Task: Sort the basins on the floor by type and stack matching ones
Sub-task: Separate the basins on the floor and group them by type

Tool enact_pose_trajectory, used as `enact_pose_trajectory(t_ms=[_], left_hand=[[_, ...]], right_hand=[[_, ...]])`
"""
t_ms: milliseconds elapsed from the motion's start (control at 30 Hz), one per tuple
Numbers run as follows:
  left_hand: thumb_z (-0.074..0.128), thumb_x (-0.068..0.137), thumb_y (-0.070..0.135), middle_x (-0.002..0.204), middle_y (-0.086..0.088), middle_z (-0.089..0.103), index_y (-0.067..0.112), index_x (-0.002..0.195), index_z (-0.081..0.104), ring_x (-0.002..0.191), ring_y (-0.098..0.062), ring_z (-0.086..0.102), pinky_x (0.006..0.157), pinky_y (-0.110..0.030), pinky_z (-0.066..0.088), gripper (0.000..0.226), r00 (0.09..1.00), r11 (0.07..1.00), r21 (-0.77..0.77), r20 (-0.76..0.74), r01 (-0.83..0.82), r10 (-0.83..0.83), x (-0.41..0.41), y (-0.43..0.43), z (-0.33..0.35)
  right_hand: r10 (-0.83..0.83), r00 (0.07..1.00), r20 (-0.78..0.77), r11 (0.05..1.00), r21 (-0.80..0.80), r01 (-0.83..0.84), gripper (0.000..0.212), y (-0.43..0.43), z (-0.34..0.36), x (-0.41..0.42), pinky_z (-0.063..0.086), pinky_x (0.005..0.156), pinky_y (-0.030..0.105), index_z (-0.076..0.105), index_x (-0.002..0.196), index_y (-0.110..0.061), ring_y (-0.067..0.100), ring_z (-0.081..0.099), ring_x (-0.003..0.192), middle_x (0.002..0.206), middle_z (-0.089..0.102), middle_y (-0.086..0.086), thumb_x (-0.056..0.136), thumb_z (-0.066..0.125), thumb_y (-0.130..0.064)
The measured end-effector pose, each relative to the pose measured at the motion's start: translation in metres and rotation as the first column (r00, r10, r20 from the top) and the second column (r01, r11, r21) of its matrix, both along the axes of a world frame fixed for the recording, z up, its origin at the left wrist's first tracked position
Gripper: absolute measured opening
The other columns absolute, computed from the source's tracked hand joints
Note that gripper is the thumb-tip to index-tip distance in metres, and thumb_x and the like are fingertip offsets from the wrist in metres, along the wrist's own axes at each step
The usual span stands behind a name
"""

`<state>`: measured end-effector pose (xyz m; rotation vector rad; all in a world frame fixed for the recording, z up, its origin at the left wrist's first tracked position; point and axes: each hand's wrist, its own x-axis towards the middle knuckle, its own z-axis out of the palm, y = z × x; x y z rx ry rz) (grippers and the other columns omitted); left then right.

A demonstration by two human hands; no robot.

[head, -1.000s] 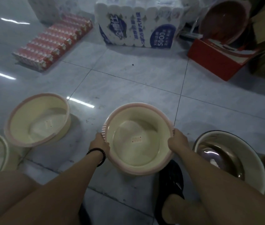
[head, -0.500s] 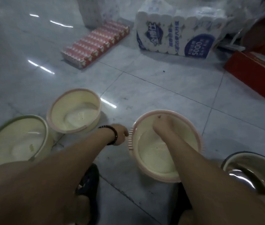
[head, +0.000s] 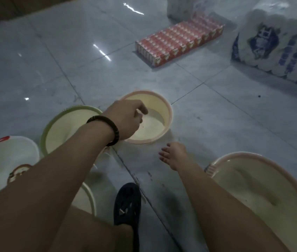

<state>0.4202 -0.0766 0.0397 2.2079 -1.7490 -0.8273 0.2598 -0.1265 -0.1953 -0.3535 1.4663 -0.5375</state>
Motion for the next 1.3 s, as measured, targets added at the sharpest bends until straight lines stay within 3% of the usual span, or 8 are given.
enact_pose_trajectory(t_ms=[200, 333, 467, 567, 767, 1000, 1133, 1300], left_hand=[[0.052, 0.104, 0.026, 0.110, 0.010, 0.071, 0.031, 0.120, 0.068, 0.081, -0.002, 0.064, 0.067, -0.020, 0.047, 0.024, 0.999, 0.991, 0.123, -0.011, 0.048, -0.047, 0.029, -0.016, -0.016], [0.053, 0.103, 0.033, 0.113, 0.011, 0.068, 0.032, 0.122, 0.067, 0.087, -0.006, 0.061, 0.075, -0.024, 0.045, 0.023, 0.999, 0.990, 0.139, 0.026, 0.036, -0.040, 0.040, -0.022, -0.010], [0.056, 0.102, 0.037, 0.120, 0.006, 0.069, 0.031, 0.121, 0.068, 0.099, -0.014, 0.066, 0.087, -0.030, 0.052, 0.023, 0.998, 0.992, 0.115, 0.029, -0.059, 0.056, 0.047, -0.023, 0.001], [0.058, 0.101, 0.040, 0.132, 0.001, 0.065, 0.028, 0.126, 0.067, 0.115, -0.021, 0.062, 0.102, -0.036, 0.050, 0.029, 0.994, 0.988, 0.133, 0.087, -0.079, 0.068, 0.047, -0.022, 0.001], [0.060, 0.096, 0.051, 0.153, -0.008, 0.048, 0.019, 0.151, 0.042, 0.132, -0.031, 0.052, 0.106, -0.041, 0.046, 0.066, 0.975, 0.960, 0.174, 0.054, -0.220, 0.213, 0.036, -0.014, -0.002], [0.059, 0.095, 0.056, 0.144, -0.019, 0.051, 0.002, 0.151, 0.031, 0.124, -0.039, 0.055, 0.101, -0.047, 0.048, 0.082, 0.894, 0.915, 0.120, -0.197, -0.386, 0.403, -0.025, 0.010, 0.010], [0.060, 0.101, 0.040, 0.118, -0.015, 0.071, 0.011, 0.126, 0.062, 0.100, -0.037, 0.071, 0.087, -0.058, 0.060, 0.038, 0.748, 0.930, 0.137, -0.560, -0.341, 0.357, -0.078, 0.020, 0.037], [0.062, 0.099, 0.016, 0.111, -0.022, 0.071, -0.001, 0.119, 0.064, 0.091, -0.040, 0.071, 0.068, -0.056, 0.063, 0.026, 0.742, 0.940, 0.150, -0.581, -0.307, 0.335, -0.163, 0.030, 0.040]], right_hand=[[-0.068, 0.980, 0.187, 0.990, 0.132, 0.044, 0.064, -0.037, -0.043, 0.061, 0.044, 0.117, 0.053, 0.026, 0.167, -0.010, 0.037, 0.045, 0.149, 0.168, 0.036, 0.018, 0.112, 0.048, -0.033], [-0.105, 0.968, 0.229, 0.983, 0.171, 0.066, 0.051, -0.041, -0.062, 0.087, 0.051, 0.107, 0.048, 0.050, 0.147, -0.006, 0.029, 0.066, 0.110, 0.136, 0.065, 0.013, 0.106, 0.059, -0.036], [-0.236, 0.963, 0.129, 0.972, 0.033, 0.233, 0.045, -0.048, -0.033, 0.081, 0.067, 0.076, 0.049, 0.055, 0.133, -0.004, 0.035, 0.072, 0.101, 0.120, 0.069, 0.016, 0.093, 0.075, -0.012], [-0.236, 0.971, -0.044, 0.966, -0.122, 0.229, 0.022, -0.055, 0.025, 0.046, 0.066, 0.074, 0.049, 0.057, 0.112, -0.007, 0.032, 0.070, 0.089, 0.101, 0.067, 0.015, 0.093, 0.068, -0.005], [-0.054, 0.971, -0.232, 0.938, -0.345, -0.030, 0.015, -0.043, 0.139, -0.061, 0.062, 0.085, 0.057, 0.066, 0.107, -0.002, 0.037, 0.069, 0.087, 0.100, 0.069, 0.020, 0.098, 0.068, -0.014], [-0.053, 0.970, -0.235, 0.899, -0.434, -0.056, 0.019, 0.035, 0.239, -0.204, 0.060, 0.061, 0.038, 0.069, 0.109, 0.005, 0.030, 0.068, 0.070, 0.088, 0.067, 0.019, 0.098, 0.069, -0.010], [-0.132, 0.957, -0.258, 0.895, -0.446, 0.003, 0.020, 0.085, 0.259, -0.284, 0.062, 0.067, 0.040, 0.070, 0.112, 0.003, 0.034, 0.072, 0.088, 0.103, 0.073, 0.021, 0.098, 0.071, -0.011], [-0.361, 0.921, -0.145, 0.796, -0.562, 0.223, 0.023, 0.136, 0.239, -0.363, 0.060, 0.082, 0.045, 0.075, 0.120, -0.010, 0.032, 0.069, 0.097, 0.113, 0.075, 0.017, 0.099, 0.066, -0.007]])
